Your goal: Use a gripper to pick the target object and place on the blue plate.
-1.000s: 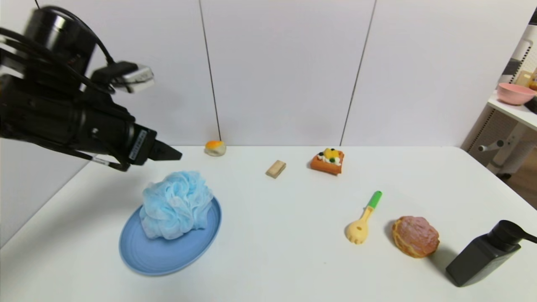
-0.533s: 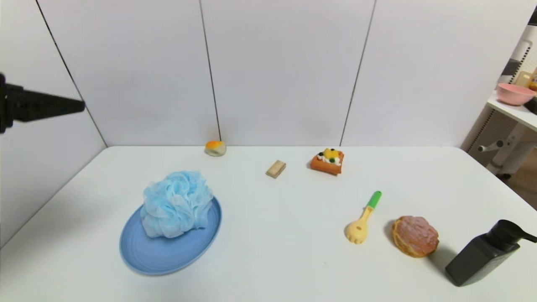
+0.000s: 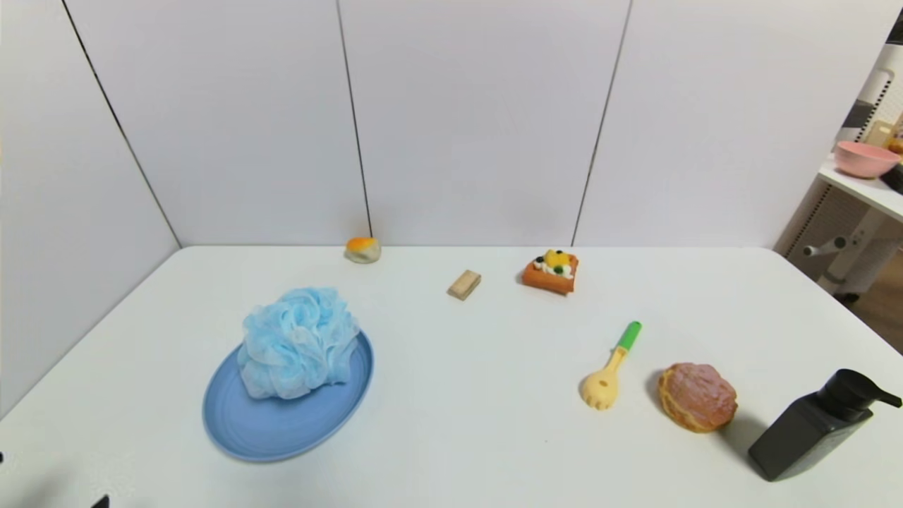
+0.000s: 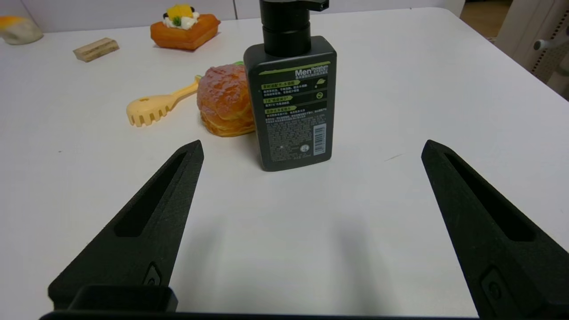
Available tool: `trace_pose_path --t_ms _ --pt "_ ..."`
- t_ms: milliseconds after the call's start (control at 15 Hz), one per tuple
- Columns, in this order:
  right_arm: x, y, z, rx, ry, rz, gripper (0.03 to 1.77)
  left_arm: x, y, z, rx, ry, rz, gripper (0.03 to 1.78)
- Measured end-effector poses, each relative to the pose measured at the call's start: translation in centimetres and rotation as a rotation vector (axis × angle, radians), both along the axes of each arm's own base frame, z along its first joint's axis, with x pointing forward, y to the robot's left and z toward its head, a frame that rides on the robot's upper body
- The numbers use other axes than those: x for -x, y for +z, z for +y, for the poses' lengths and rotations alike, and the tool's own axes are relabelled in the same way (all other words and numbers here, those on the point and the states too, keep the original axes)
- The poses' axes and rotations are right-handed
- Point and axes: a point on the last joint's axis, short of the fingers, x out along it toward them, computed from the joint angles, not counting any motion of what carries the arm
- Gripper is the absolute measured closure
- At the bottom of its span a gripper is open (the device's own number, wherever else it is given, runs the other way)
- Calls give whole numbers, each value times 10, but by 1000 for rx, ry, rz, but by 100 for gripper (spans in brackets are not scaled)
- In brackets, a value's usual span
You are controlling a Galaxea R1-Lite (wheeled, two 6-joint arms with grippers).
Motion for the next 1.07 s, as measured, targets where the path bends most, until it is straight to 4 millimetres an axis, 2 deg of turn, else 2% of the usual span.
trace_pose_path --t_ms 133,467,733,1067 --pt "0 0 0 0 0 0 10 7 -38 1 -3 14 -71 13" --pt "0 0 0 0 0 0 10 27 -70 0 35 60 -144 12" --pt "0 0 0 0 0 0 10 37 -80 1 178 108 -192 12" --pt "0 0 0 0 0 0 10 39 -80 1 190 111 -217 12"
